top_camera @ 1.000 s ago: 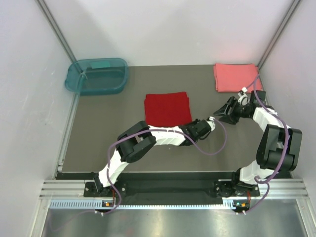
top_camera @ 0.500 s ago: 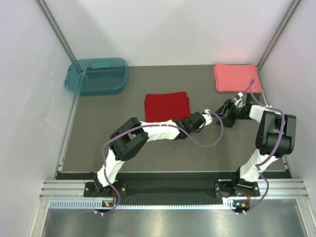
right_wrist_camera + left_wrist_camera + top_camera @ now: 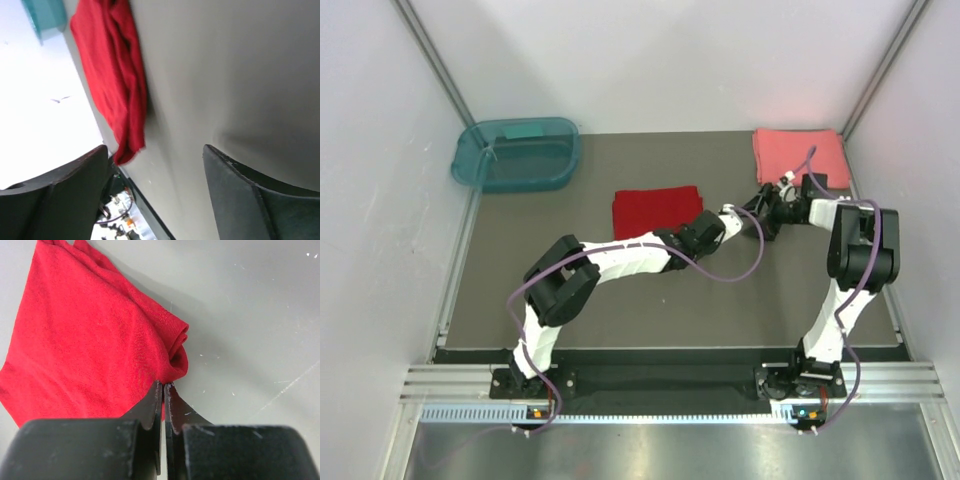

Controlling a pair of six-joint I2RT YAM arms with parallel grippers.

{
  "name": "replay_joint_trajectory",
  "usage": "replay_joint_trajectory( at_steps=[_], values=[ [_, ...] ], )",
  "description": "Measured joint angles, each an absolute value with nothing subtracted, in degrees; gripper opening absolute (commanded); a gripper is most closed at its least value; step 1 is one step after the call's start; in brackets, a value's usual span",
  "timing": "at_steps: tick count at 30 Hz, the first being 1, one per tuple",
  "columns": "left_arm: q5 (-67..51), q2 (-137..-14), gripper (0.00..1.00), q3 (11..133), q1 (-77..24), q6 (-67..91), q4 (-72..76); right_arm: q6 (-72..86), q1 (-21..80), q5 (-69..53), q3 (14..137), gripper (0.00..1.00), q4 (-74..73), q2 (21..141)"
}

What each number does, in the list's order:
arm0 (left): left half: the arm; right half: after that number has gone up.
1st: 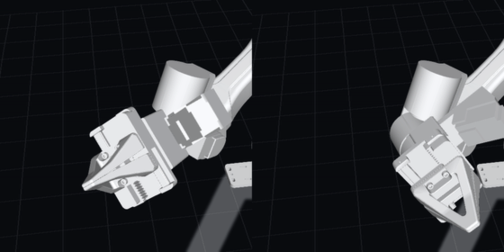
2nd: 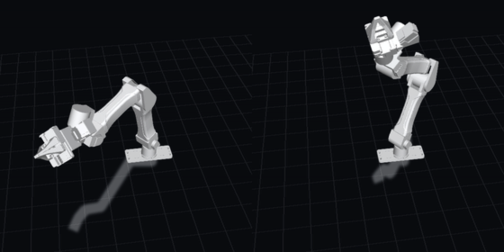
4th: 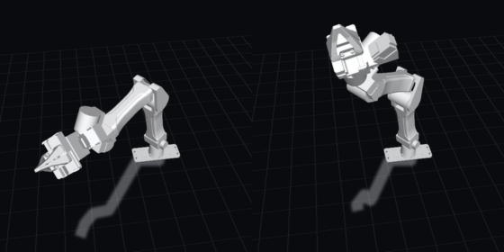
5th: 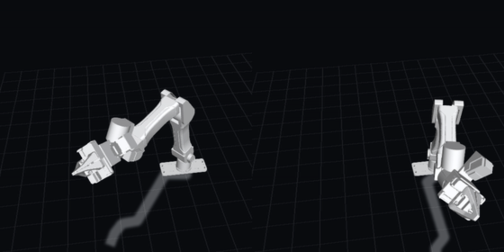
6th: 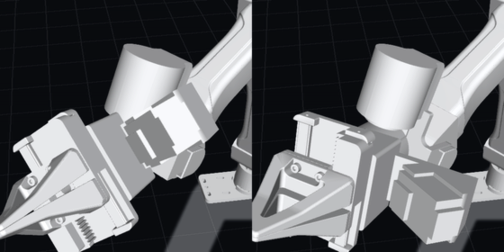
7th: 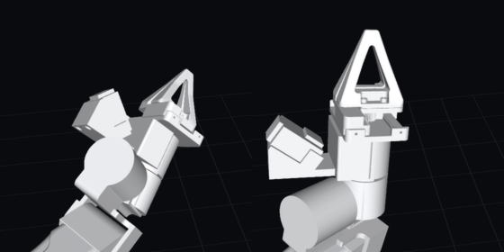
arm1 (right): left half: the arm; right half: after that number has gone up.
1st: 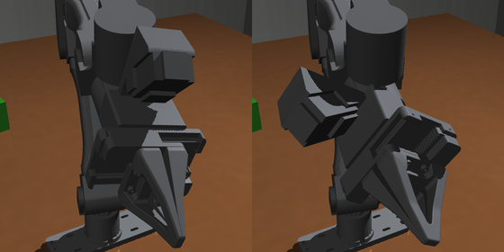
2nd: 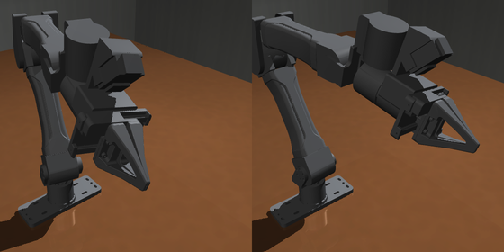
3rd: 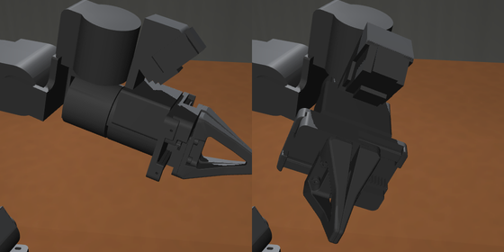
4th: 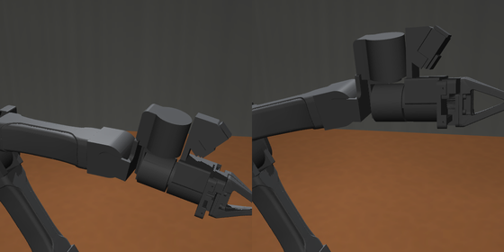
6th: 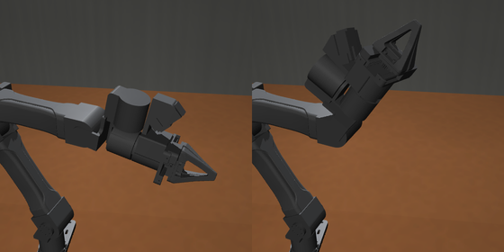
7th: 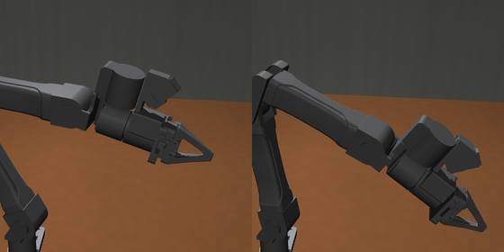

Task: Fold and stack the t-shirts
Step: Neatly place the folded tshirt to the corner

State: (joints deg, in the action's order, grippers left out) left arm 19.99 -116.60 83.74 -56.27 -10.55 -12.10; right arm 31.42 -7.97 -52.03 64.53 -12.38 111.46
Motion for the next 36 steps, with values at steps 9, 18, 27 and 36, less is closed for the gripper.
replay_joint_trajectory(
  at_steps=[9,18,27,36],
  values=[
    [18.85,-115.96,0.00,83.55,-55.24,-10.31,-12.12,36.34,-1.54,-55.61,73.32,0.85,-7.27,120.75],
    [18.87,-114.04,0.00,83.55,-54.48,-10.13,-12.93,36.69,2.57,-57.17,78.19,0.86,-6.98,124.40],
    [18.90,-112.49,0.00,83.57,-54.04,-10.17,-13.85,38.50,5.63,-57.30,80.58,0.78,-6.42,126.48],
    [18.90,-111.53,0.00,83.57,-53.82,-10.24,-14.90,39.83,7.51,-56.53,85.58,0.69,-6.96,129.95]
  ],
)
